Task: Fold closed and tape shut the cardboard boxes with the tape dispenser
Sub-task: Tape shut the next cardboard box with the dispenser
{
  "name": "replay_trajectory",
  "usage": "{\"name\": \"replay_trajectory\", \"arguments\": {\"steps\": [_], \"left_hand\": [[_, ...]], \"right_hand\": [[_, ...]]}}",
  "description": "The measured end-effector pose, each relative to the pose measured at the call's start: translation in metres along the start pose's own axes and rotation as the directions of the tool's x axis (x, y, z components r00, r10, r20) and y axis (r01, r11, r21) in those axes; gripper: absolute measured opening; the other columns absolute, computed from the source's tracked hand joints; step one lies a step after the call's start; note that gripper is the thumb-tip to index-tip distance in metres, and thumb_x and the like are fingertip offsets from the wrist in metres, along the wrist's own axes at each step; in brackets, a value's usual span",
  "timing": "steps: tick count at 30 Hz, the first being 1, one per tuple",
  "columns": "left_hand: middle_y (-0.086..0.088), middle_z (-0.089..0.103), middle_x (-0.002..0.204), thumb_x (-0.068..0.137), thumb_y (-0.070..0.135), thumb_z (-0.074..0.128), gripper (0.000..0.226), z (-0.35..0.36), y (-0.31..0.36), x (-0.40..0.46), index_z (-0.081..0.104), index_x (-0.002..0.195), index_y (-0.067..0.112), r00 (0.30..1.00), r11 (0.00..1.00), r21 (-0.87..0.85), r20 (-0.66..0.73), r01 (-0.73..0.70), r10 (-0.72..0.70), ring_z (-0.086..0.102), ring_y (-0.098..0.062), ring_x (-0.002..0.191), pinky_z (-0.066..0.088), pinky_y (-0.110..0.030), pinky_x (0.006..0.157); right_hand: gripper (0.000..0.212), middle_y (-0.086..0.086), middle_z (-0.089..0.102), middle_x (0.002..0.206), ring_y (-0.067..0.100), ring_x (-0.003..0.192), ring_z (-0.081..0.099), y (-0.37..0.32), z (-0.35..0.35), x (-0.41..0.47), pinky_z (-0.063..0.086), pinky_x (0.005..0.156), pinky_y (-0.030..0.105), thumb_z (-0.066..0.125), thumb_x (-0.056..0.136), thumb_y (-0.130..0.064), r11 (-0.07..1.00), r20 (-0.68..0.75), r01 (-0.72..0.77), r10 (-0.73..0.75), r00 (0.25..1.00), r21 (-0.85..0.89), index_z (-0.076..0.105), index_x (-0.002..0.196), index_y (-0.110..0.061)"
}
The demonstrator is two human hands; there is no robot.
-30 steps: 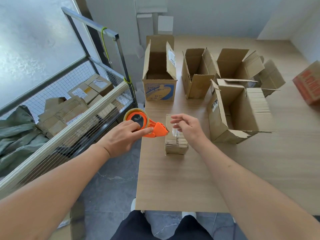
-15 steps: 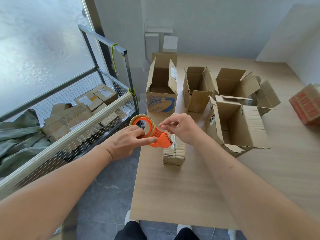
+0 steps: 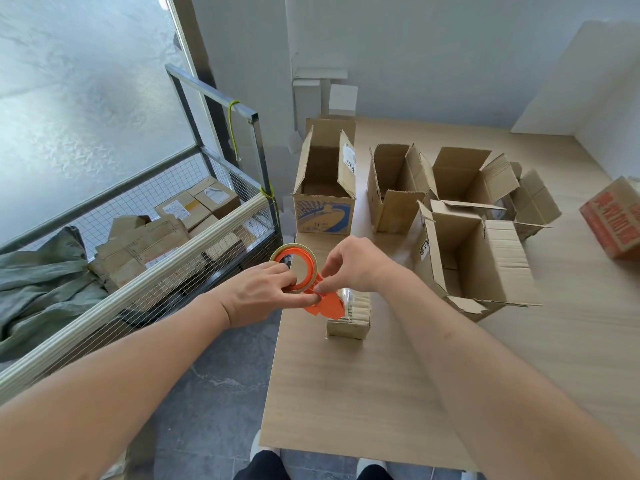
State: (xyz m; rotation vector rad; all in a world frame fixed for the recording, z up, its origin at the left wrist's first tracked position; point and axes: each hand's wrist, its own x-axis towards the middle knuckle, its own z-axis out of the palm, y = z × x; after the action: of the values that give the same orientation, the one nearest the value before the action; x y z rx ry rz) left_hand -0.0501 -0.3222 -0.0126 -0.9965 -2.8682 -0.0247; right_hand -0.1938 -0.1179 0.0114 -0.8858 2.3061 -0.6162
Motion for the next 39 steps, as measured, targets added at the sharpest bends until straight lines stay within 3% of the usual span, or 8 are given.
{"name": "replay_trajectory", "arguments": {"steps": [7, 13, 16, 21, 26, 30, 36, 39], "left_hand": [[-0.004, 0.053, 0.094, 0.090, 0.002, 0.061, 0.074, 0.002, 0.003, 0.007, 0.029, 0.148, 0.034, 0.998, 0.999, 0.026, 0.058, -0.039, 0.037, 0.048, -0.020, 0.080, 0.052, -0.035, 0.072], [-0.003, 0.055, 0.091, 0.086, 0.000, 0.066, 0.079, 0.007, 0.000, 0.004, 0.032, 0.149, 0.033, 0.998, 1.000, 0.006, 0.059, -0.026, 0.026, 0.049, -0.019, 0.077, 0.052, -0.035, 0.070], [-0.003, 0.054, 0.090, 0.080, -0.005, 0.069, 0.086, 0.009, -0.003, 0.001, 0.034, 0.149, 0.032, 0.999, 1.000, 0.004, 0.048, -0.022, 0.022, 0.047, -0.018, 0.074, 0.051, -0.033, 0.067], [-0.002, 0.056, 0.089, 0.078, -0.003, 0.069, 0.082, 0.012, -0.003, 0.001, 0.041, 0.147, 0.030, 0.999, 0.999, -0.028, 0.027, 0.042, -0.041, 0.045, -0.016, 0.071, 0.047, -0.032, 0.061], [0.004, 0.055, 0.089, 0.088, 0.018, 0.072, 0.065, 0.015, 0.004, 0.001, 0.045, 0.146, 0.030, 0.995, 0.987, -0.121, 0.027, 0.103, -0.101, 0.044, -0.013, 0.074, 0.047, -0.029, 0.067], [0.006, 0.055, 0.099, 0.087, 0.026, 0.064, 0.074, 0.023, 0.011, 0.005, 0.035, 0.155, 0.033, 0.992, 0.981, -0.153, 0.045, 0.120, -0.115, 0.049, -0.013, 0.080, 0.048, -0.030, 0.075], [0.007, 0.053, 0.093, 0.098, 0.040, 0.046, 0.071, 0.030, 0.018, 0.007, 0.012, 0.160, 0.048, 0.989, 0.976, -0.168, 0.061, 0.141, -0.132, 0.048, -0.014, 0.078, 0.048, -0.031, 0.072], [0.007, 0.055, 0.096, 0.105, 0.051, 0.041, 0.063, 0.030, 0.018, 0.005, 0.011, 0.160, 0.047, 0.990, 0.973, -0.184, 0.038, 0.138, -0.133, 0.048, -0.012, 0.078, 0.048, -0.030, 0.072]], "right_hand": [[0.033, -0.005, 0.073, 0.081, 0.014, 0.076, 0.069, -0.011, 0.006, 0.000, 0.063, 0.072, 0.033, 0.089, 0.073, -0.044, 0.972, -0.028, -0.054, 0.049, 0.998, -0.227, 0.078, 0.095, -0.022], [0.011, -0.012, 0.068, 0.091, 0.010, 0.083, 0.065, -0.002, -0.001, -0.010, 0.058, 0.070, 0.029, 0.080, 0.086, -0.024, 0.956, -0.089, 0.106, -0.135, 0.987, -0.275, 0.078, 0.095, -0.030], [0.018, -0.011, 0.069, 0.093, 0.009, 0.082, 0.063, 0.006, 0.002, -0.011, 0.048, 0.064, 0.020, 0.076, 0.091, -0.016, 0.947, -0.087, 0.153, -0.185, 0.979, -0.283, 0.078, 0.101, -0.030], [0.040, -0.004, 0.075, 0.094, 0.007, 0.082, 0.069, 0.020, 0.012, -0.017, 0.057, 0.080, 0.024, 0.076, 0.090, -0.006, 0.976, -0.170, 0.190, -0.206, 0.964, -0.103, 0.071, 0.126, -0.022], [0.019, -0.008, 0.073, 0.083, 0.002, 0.074, 0.069, 0.038, 0.025, -0.029, 0.058, 0.075, 0.023, 0.082, 0.084, -0.007, 0.983, -0.311, 0.152, -0.114, 0.944, 0.101, 0.076, 0.096, -0.019], [0.015, -0.003, 0.071, 0.086, 0.013, 0.074, 0.068, 0.046, 0.038, -0.034, 0.057, 0.073, 0.029, 0.084, 0.080, -0.005, 0.984, -0.378, 0.101, -0.039, 0.925, 0.144, 0.079, 0.084, -0.019], [0.010, 0.000, 0.074, 0.084, 0.013, 0.078, 0.068, 0.054, 0.047, -0.044, 0.056, 0.076, 0.030, 0.082, 0.082, -0.010, 0.985, -0.404, 0.070, -0.001, 0.915, 0.156, 0.081, 0.090, -0.015], [0.033, -0.003, 0.075, 0.077, 0.009, 0.073, 0.071, 0.057, 0.049, -0.051, 0.057, 0.078, 0.027, 0.085, 0.079, -0.007, 0.968, -0.377, 0.033, 0.065, 0.924, 0.249, 0.077, 0.109, -0.018]]}}
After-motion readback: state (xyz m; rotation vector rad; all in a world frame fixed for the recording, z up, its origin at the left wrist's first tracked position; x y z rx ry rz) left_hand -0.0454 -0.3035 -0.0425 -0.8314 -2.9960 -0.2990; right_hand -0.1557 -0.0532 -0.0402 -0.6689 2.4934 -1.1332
